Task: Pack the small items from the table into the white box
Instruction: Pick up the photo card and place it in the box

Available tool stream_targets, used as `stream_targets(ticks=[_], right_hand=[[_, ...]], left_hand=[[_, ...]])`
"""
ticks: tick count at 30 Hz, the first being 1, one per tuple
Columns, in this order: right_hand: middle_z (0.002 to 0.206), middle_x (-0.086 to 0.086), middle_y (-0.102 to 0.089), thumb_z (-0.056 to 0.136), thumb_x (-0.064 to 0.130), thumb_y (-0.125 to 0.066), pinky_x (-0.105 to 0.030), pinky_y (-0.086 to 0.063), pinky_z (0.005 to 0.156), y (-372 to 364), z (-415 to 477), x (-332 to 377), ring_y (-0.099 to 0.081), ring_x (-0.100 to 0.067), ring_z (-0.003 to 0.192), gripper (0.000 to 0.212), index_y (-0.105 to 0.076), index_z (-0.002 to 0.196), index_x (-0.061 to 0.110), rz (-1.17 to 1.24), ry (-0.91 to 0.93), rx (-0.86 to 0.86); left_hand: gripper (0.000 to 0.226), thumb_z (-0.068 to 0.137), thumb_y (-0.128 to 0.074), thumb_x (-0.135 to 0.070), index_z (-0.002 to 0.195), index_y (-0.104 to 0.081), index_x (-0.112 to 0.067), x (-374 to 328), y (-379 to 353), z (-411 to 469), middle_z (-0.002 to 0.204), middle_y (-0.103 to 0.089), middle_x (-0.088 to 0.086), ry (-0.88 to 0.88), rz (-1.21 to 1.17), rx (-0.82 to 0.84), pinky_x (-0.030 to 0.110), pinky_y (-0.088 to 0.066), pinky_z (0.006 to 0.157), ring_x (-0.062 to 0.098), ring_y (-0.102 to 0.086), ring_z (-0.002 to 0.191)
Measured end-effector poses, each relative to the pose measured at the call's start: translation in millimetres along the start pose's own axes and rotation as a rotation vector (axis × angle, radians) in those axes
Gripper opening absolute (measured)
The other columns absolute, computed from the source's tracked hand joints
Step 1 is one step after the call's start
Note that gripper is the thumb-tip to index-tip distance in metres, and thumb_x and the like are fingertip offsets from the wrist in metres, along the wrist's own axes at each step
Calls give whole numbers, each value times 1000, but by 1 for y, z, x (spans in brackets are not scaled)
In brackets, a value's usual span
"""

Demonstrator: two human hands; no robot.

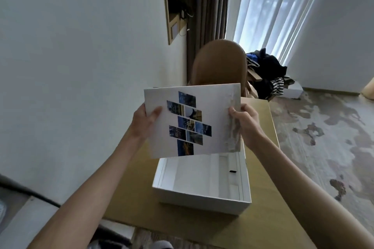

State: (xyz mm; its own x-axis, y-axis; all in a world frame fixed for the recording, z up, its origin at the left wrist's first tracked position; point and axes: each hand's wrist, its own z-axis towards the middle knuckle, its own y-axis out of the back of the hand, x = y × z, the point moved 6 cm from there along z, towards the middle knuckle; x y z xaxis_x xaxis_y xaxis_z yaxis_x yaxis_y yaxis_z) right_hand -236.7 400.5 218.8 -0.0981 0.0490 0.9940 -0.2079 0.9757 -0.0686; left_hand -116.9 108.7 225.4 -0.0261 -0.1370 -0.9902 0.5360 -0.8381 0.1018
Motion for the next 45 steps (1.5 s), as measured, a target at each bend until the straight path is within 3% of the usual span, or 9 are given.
stream_targets(ticks=[8,13,15,18,25,30,35,40,45], right_hand=[[111,-11,-63,94,19,-60,-36,-57,78,45,-30,-76,-63,-20,96,26,-49,115,10,-251,-166,-118],[121,-10,-49,86,14,-57,-49,-53,90,35,-46,-98,-55,-28,107,56,-27,133,23,-718,-122,-15],[127,-12,-40,86,15,-56,-53,-52,91,30,-51,-100,-52,-32,108,74,-13,145,27,-856,-85,-11],[118,-11,-37,93,21,-53,-49,-54,75,28,-57,-96,-56,-34,88,78,-2,150,31,-931,17,-79],[106,-4,-35,95,36,-53,-51,-59,66,25,-64,-92,-62,-37,84,41,-31,129,30,-1049,138,-118],[110,-13,-47,93,33,-56,-47,-57,72,22,-56,-89,-58,-34,93,36,-44,125,20,-1200,179,-130],[128,-14,-49,92,35,-54,-44,-38,106,7,-50,-106,-47,-29,116,37,-61,119,11,-1624,279,19],[124,-15,-55,92,28,-51,-40,-40,104,-15,-48,-130,-51,-31,116,32,-63,115,10,-1691,269,255],[150,-19,-20,84,50,-65,-51,-44,104,-15,-51,-168,-27,-41,138,76,-32,146,21,-1602,-109,592]], left_hand=[[44,87,-64,-33,123,-42,-19,65,-42,-13,112,-62,5,198,172,225,24,-56,58,21,-66,92],[100,83,-66,-1,149,2,-32,83,-45,-26,156,-13,5,5,366,215,25,-52,75,21,-47,113],[92,84,-63,0,150,-6,-28,88,-48,-28,154,-18,14,-63,495,267,41,-49,88,37,-48,118],[69,88,-58,-7,145,-26,-28,93,-54,-27,132,-37,15,-106,602,337,29,-47,83,22,-47,103],[52,91,-53,-19,135,-31,-36,101,-60,-16,103,-42,9,-241,757,430,24,-49,61,14,-51,71],[48,82,-62,-26,126,-44,-25,107,-55,-15,106,-44,10,-397,1039,323,33,-45,75,19,-46,87],[38,83,-53,-30,118,-54,-17,120,-65,-29,129,-38,7,-508,1347,475,41,-32,100,24,-34,119],[41,92,-40,-30,130,-45,-15,137,-89,-58,128,-52,9,-543,1470,724,38,-35,104,25,-48,116],[102,72,-64,-65,148,-15,-18,161,-94,-67,153,-21,16,-147,1508,967,49,-32,109,38,-27,137]])
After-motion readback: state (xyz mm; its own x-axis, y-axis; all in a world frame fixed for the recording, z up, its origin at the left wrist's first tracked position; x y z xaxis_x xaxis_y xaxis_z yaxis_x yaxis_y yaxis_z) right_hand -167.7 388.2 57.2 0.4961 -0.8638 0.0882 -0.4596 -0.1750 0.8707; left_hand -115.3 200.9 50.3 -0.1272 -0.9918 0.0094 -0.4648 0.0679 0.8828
